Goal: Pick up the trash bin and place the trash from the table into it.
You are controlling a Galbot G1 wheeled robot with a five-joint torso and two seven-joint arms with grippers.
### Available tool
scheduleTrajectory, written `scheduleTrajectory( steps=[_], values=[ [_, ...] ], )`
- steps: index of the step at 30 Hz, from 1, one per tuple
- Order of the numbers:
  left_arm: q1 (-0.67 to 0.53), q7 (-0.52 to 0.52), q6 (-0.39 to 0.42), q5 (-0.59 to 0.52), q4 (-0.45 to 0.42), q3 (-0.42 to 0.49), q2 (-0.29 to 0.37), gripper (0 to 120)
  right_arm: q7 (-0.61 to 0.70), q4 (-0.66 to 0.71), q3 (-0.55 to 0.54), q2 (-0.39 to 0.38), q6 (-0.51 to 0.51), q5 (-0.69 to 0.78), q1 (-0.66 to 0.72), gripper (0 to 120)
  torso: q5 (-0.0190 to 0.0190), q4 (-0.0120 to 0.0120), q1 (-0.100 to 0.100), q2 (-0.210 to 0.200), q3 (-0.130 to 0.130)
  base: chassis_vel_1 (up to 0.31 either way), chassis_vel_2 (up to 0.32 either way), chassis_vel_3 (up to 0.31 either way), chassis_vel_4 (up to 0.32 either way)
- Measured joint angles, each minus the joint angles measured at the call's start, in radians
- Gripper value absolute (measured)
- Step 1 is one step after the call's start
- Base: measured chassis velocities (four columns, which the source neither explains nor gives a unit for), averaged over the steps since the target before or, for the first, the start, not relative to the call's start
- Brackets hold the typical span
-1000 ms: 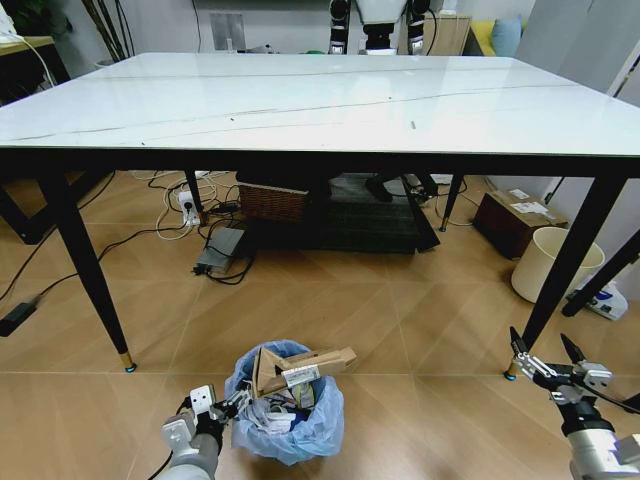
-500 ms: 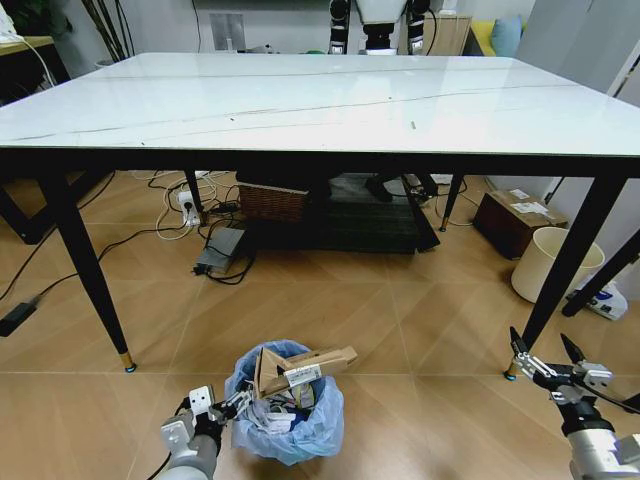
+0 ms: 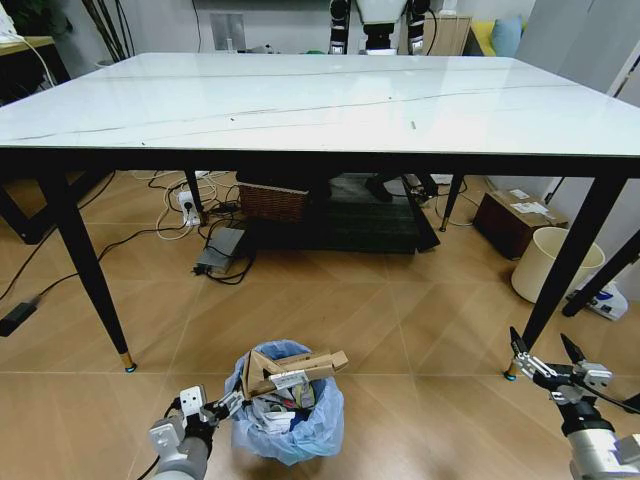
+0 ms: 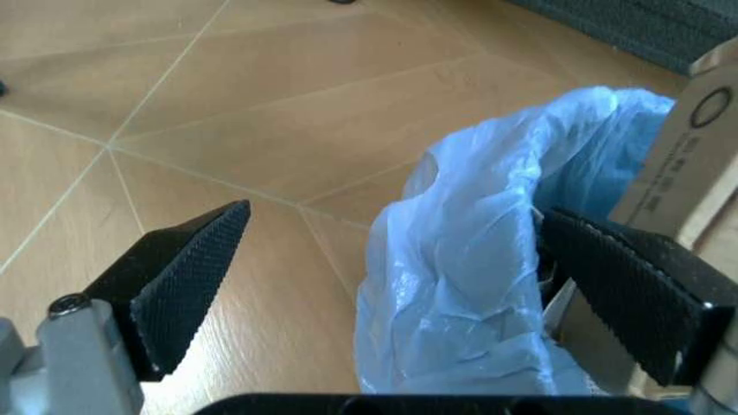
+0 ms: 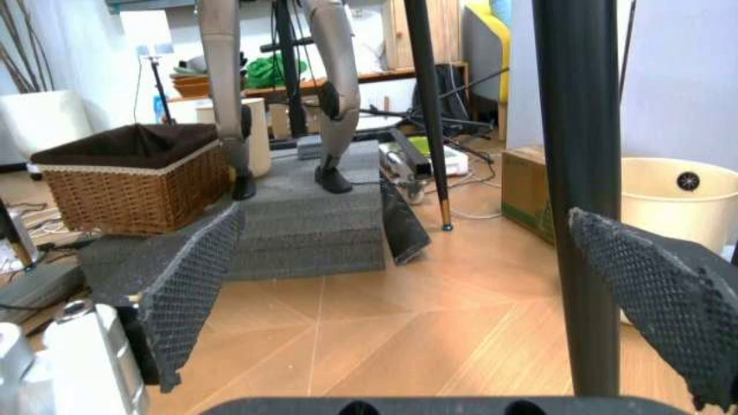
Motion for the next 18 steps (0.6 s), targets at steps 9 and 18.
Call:
scheduleTrajectory(
  steps=[9, 18],
  values=[
    [0.034, 0.001, -0.005, 0.024, -0.044, -0.009, 0.010, 99, 0.000, 0.000, 0.000, 0.000, 0.000, 0.000, 0.000, 100, 0.0000, 0.0000, 0.000, 0.000, 0.000, 0.000, 0.000, 0.000, 0.000],
    [0.082, 0.019, -0.034, 0.092, -0.100, -0.025, 0.017, 100, 0.000, 0.000, 0.000, 0.000, 0.000, 0.000, 0.000, 100, 0.0000, 0.0000, 0.000, 0.000, 0.000, 0.000, 0.000, 0.000, 0.000]
  ],
)
